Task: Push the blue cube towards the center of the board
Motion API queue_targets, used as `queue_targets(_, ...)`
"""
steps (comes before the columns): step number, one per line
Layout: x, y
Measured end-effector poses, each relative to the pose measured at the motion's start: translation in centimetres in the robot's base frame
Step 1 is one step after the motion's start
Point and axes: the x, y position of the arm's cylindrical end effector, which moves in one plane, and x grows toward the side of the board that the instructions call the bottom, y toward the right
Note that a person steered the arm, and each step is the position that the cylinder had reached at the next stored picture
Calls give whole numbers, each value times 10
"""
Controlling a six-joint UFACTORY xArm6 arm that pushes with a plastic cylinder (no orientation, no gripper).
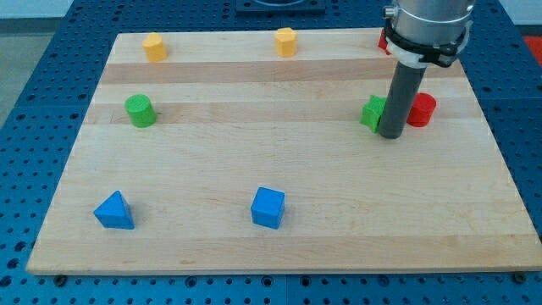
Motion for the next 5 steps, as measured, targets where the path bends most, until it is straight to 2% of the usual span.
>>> queue_targets(2,5,0)
queue_targets(4,79,-19)
queue_targets(5,117,-56)
